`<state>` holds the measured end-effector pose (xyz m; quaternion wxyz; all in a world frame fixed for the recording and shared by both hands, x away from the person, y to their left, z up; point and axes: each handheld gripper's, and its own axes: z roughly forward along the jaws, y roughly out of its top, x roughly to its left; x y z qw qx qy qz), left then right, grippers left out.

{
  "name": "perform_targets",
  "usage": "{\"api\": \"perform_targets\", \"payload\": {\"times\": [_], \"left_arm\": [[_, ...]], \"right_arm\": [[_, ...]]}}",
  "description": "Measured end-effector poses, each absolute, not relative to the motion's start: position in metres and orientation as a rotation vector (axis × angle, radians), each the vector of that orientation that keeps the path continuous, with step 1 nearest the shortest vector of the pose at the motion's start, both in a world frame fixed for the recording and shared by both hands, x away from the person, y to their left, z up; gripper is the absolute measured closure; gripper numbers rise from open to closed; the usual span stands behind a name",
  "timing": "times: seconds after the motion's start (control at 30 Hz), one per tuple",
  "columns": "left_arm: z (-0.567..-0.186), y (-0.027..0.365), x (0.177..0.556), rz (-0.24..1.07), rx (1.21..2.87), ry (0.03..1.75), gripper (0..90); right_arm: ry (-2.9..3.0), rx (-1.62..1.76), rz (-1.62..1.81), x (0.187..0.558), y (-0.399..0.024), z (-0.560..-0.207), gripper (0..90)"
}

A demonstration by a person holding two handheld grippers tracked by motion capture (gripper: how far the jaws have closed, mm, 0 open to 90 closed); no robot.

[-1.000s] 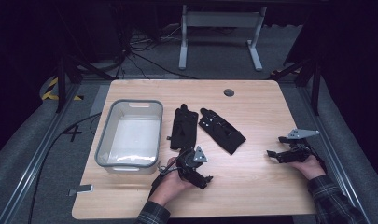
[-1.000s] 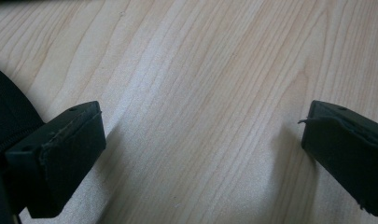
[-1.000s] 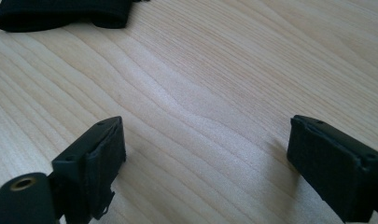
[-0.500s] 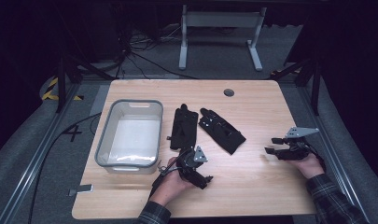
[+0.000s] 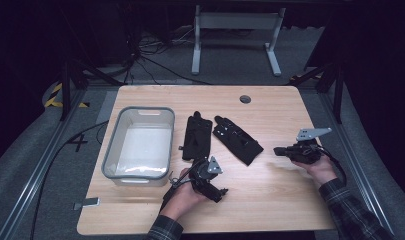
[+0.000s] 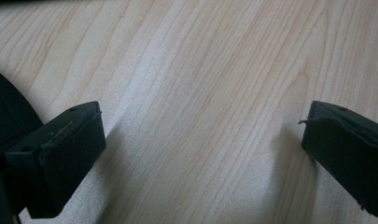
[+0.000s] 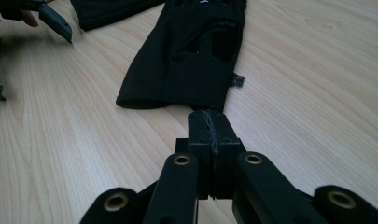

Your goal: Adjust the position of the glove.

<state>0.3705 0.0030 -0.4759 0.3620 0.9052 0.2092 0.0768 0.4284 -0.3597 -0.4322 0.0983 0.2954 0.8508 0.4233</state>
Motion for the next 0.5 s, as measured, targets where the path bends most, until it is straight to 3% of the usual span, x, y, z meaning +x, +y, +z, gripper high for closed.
{"api": "perform_targets", "payload": {"times": [0.5], "left_arm": [[-0.476, 0.003, 0.37, 0.197, 2.331, 0.539, 0.0]], "right_arm": [[2.568, 0.772, 1.236, 0.455, -0.321, -0.434, 89.9]]}}
